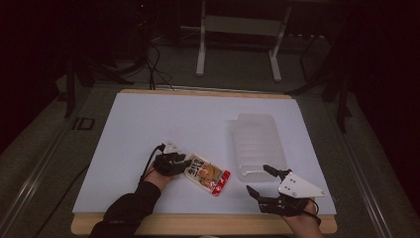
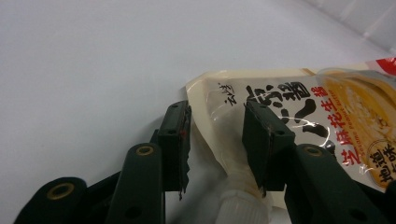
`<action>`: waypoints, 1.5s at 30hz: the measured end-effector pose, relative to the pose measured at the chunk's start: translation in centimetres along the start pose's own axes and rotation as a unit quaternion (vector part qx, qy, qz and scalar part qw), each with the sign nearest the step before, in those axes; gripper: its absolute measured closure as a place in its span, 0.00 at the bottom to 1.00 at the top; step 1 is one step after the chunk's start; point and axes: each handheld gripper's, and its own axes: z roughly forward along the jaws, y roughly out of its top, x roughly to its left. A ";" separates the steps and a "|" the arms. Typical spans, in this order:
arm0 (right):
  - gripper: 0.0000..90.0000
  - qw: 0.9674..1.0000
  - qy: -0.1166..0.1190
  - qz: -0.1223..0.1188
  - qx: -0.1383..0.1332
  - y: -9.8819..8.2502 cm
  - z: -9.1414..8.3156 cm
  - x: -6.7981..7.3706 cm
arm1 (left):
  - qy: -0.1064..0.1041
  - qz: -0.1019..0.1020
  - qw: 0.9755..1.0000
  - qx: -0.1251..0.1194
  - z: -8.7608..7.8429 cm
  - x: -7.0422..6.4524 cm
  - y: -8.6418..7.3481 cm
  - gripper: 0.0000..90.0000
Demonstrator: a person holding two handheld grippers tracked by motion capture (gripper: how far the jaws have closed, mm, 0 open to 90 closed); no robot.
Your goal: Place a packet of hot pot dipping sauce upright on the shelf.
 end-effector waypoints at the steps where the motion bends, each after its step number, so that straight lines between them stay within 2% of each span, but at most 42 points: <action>1: 0.24 1.000 0.000 -0.001 0.001 0.0 0.0 0.0 | 0.002 0.001 1.000 -0.001 0.0 -0.1 0.0 0.69; 4: 0.24 1.000 0.000 -0.002 0.003 0.0 0.1 0.0 | 0.002 0.009 1.000 0.001 0.0 -0.3 0.0 0.74; 8: 0.24 1.000 0.001 -0.002 0.002 0.0 0.1 0.0 | -0.001 0.012 1.000 0.004 0.1 -0.4 0.0 0.93; 11: 0.24 1.000 0.001 -0.001 0.002 0.0 0.1 0.0 | 0.010 0.020 1.000 0.003 0.2 -0.8 0.1 0.99; 14: 0.25 1.000 0.001 -0.002 0.003 0.0 0.1 0.0 | 0.019 0.017 1.000 0.000 0.1 -1.0 0.0 1.00; 18: 0.25 1.000 -0.001 -0.001 -0.002 0.0 -0.1 -0.1 | 0.013 -0.007 1.000 -0.019 -0.1 -0.9 0.1 1.00; 25: 0.25 1.000 -0.003 0.003 -0.004 0.1 -0.2 -0.2 | 0.005 -0.011 0.999 -0.035 -0.7 -0.9 0.5 1.00; 26: 0.25 1.000 -0.003 0.003 -0.004 0.1 -0.2 -0.2 | 0.005 -0.006 0.999 -0.037 -0.9 -1.0 0.6 1.00; 29: 0.25 1.000 -0.004 0.003 -0.006 0.1 -0.3 -0.2 | 0.002 -0.008 0.999 -0.041 -1.1 -1.1 0.8 1.00; 34: 0.25 1.000 -0.010 0.006 -0.009 0.1 -0.3 -0.2 | 0.007 0.022 0.998 -0.063 -2.4 -2.1 1.9 1.00; 42: 0.25 1.000 -0.010 0.007 -0.008 0.1 -0.2 -0.2 | -0.011 0.026 0.997 -0.075 -3.6 -2.9 2.9 1.00; 45: 0.25 1.000 -0.012 0.007 -0.006 0.0 -0.2 -0.3 | -0.013 0.036 0.996 -0.082 -4.0 -3.4 3.3 1.00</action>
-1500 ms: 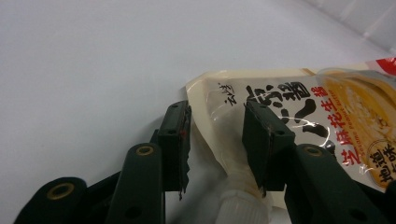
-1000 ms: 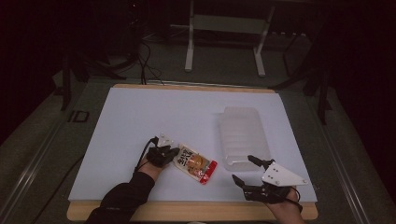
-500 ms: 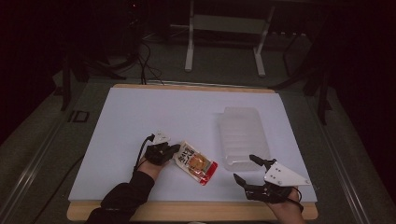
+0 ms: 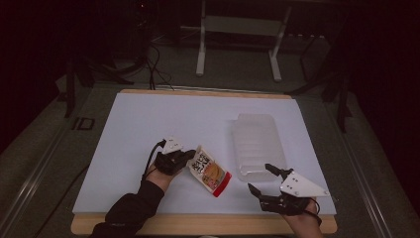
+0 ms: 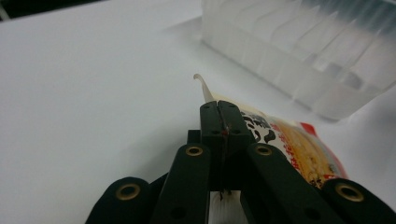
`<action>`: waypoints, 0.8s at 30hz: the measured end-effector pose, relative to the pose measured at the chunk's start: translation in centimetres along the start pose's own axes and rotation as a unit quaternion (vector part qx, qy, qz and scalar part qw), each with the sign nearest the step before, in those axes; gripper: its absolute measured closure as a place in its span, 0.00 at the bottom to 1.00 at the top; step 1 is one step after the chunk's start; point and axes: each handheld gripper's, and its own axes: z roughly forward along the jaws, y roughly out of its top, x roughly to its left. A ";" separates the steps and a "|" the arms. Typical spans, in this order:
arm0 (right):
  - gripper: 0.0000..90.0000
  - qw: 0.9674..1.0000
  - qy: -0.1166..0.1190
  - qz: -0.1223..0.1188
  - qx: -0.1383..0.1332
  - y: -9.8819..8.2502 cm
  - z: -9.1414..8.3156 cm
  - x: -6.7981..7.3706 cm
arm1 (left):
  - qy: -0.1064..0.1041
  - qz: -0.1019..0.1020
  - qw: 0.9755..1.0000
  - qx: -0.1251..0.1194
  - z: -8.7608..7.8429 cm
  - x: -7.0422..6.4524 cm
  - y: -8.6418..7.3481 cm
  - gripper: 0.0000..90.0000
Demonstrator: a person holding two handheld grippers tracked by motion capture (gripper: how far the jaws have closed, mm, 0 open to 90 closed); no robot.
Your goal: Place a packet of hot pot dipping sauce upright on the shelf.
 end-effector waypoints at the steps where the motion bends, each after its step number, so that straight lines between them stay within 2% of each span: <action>1: 0.25 1.000 0.000 0.001 0.000 0.0 0.0 0.0 | -0.001 0.001 1.000 -0.003 -0.1 -0.1 0.2 1.00; 8: 0.24 1.000 -0.002 0.001 -0.002 0.0 0.0 -0.1 | -0.003 0.020 1.000 -0.014 -0.7 -1.6 1.5 1.00; 12: 0.24 1.000 -0.008 0.007 -0.007 0.0 -0.1 -0.1 | -0.007 0.024 1.000 -0.017 -0.8 -2.3 2.0 1.00; 16: 0.26 1.000 -0.003 0.012 -0.007 0.0 -0.1 -0.2 | -0.016 0.026 0.999 -0.021 -1.0 -2.8 2.5 1.00; 19: 0.29 1.000 0.002 0.015 -0.006 0.0 -0.2 -0.3 | -0.017 0.039 0.999 -0.024 -1.1 -3.4 2.9 1.00; 24: 0.29 1.000 -0.013 0.017 -0.022 0.2 -0.7 -0.4 | -0.021 0.046 0.998 -0.026 -1.3 -4.1 3.3 1.00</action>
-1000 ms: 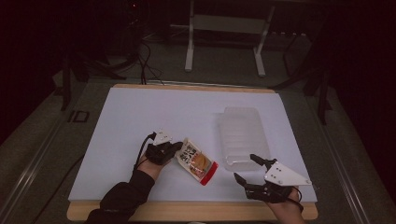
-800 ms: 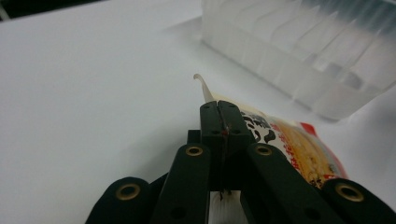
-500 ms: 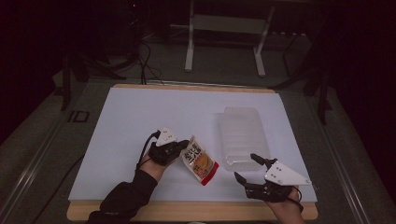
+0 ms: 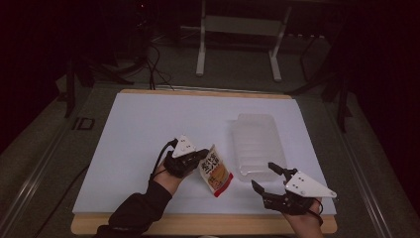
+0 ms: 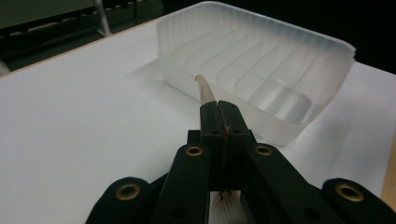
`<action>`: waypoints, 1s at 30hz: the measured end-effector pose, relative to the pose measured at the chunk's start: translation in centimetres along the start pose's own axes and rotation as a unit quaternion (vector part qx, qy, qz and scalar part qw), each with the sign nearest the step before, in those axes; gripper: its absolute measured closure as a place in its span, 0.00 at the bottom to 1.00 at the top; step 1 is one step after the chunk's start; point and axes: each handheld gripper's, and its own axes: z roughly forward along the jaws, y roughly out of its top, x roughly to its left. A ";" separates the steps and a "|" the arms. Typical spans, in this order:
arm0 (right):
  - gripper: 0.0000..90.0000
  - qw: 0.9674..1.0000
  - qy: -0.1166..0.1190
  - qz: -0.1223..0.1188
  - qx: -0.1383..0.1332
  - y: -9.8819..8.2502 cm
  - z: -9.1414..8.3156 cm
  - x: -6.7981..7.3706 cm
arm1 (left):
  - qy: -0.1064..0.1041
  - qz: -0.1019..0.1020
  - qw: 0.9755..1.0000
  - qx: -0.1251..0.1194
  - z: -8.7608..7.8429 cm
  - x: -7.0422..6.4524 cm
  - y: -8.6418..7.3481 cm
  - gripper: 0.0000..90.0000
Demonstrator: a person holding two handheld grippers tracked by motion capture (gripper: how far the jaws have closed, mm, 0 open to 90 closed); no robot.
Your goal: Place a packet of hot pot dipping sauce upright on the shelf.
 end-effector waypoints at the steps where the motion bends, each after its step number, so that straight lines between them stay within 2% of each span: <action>1: 0.27 1.000 -0.002 0.002 -0.001 0.0 -0.1 0.0 | -0.004 -0.002 1.000 -0.002 0.0 -0.1 0.1 1.00; 11: 0.28 1.000 -0.007 0.003 0.010 -0.1 0.2 -0.2 | -0.032 0.008 0.999 -0.009 -0.2 -1.6 1.2 1.00; 12: 0.32 1.000 -0.002 0.006 0.013 -0.1 0.2 -0.3 | -0.033 0.010 0.999 -0.010 -0.2 -1.7 1.3 1.00; 15: 0.33 1.000 0.003 0.012 0.014 -0.1 0.2 -0.4 | -0.042 0.013 0.999 -0.010 0.0 -2.2 1.7 1.00; 17: 0.39 1.000 0.008 0.015 0.014 0.0 0.0 -0.5 | -0.048 0.017 0.999 -0.012 0.0 -2.5 1.9 1.00; 18: 0.45 1.000 0.018 0.018 0.013 0.0 0.0 -0.6 | -0.051 0.019 0.998 -0.012 0.1 -2.7 2.0 1.00; 25: 0.44 0.999 0.026 0.018 0.018 0.1 0.0 -0.6 | -0.067 0.030 0.997 -0.012 -0.2 -3.1 2.5 1.00; 30: 0.42 0.999 0.024 0.014 0.026 0.1 0.1 -0.6 | -0.076 0.035 0.996 -0.020 -0.9 -2.6 3.0 1.00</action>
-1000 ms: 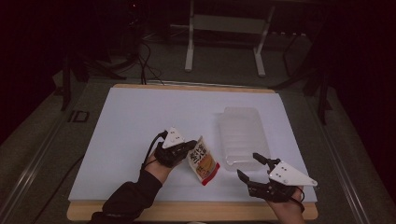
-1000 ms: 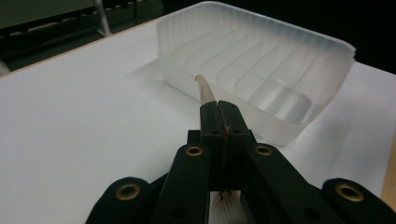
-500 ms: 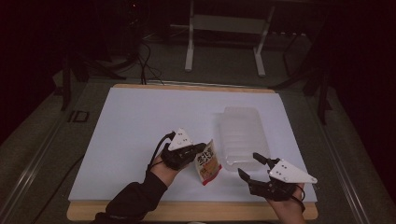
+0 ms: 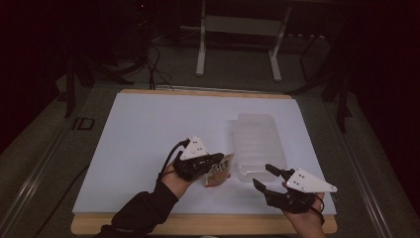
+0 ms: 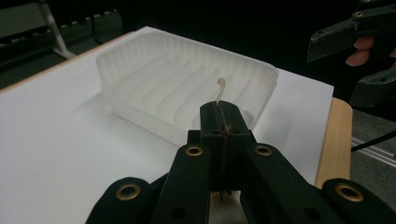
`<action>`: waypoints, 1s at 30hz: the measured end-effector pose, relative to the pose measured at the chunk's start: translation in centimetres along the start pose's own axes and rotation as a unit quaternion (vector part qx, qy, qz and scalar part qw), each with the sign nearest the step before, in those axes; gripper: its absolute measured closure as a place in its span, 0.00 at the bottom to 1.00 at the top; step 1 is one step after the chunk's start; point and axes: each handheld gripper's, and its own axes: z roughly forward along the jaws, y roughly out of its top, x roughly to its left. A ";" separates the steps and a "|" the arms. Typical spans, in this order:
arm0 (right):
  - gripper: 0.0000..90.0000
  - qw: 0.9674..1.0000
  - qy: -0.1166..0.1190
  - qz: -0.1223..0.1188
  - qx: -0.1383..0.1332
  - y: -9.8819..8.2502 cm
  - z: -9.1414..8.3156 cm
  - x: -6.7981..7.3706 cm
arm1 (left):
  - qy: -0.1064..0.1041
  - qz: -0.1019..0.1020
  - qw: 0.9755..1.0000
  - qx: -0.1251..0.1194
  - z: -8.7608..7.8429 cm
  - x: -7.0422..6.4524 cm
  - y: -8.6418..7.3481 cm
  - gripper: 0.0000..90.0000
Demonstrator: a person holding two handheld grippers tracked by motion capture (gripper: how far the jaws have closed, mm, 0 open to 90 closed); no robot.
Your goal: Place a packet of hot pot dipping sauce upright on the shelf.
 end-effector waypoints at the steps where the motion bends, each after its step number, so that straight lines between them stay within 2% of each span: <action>1: 0.40 1.000 0.001 -0.002 0.005 0.0 0.0 0.0 | -0.002 -0.001 1.000 -0.001 -0.2 0.2 0.2 1.00; 3: 0.37 1.000 -0.002 0.000 0.011 0.0 0.2 0.0 | -0.005 0.004 1.000 -0.007 -0.7 0.4 0.5 1.00; 7: 0.33 0.999 0.018 -0.009 0.025 0.2 0.3 -0.1 | -0.023 0.009 1.000 -0.011 -1.6 1.0 1.2 1.00; 11: 0.34 0.999 0.038 -0.017 0.020 0.9 0.3 0.1 | -0.042 0.022 0.999 -0.016 -2.0 1.2 1.7 1.00; 13: 0.34 0.998 0.052 -0.028 0.024 1.3 0.4 0.3 | -0.051 0.030 0.998 -0.013 -2.1 1.2 2.0 1.00; 14: 0.37 0.997 0.071 -0.033 0.026 1.7 0.5 0.2 | -0.052 0.033 0.998 -0.013 -2.1 1.1 2.1 1.00; 20: 0.37 0.994 0.090 -0.054 0.030 2.5 0.8 0.0 | -0.071 0.039 0.997 -0.016 -2.5 1.3 2.9 1.00; 23: 0.37 0.993 0.097 -0.064 0.035 2.9 0.9 -0.3 | -0.089 0.037 0.995 -0.022 -2.8 1.5 3.3 1.00; 25: 0.37 0.992 0.104 -0.068 0.035 3.2 0.9 -0.6 | -0.095 0.043 0.994 -0.025 -3.0 1.6 3.6 1.00; 30: 0.42 0.987 0.129 -0.073 0.059 4.4 1.2 -1.5 | -0.124 0.054 0.990 -0.032 -3.4 1.9 3.9 1.00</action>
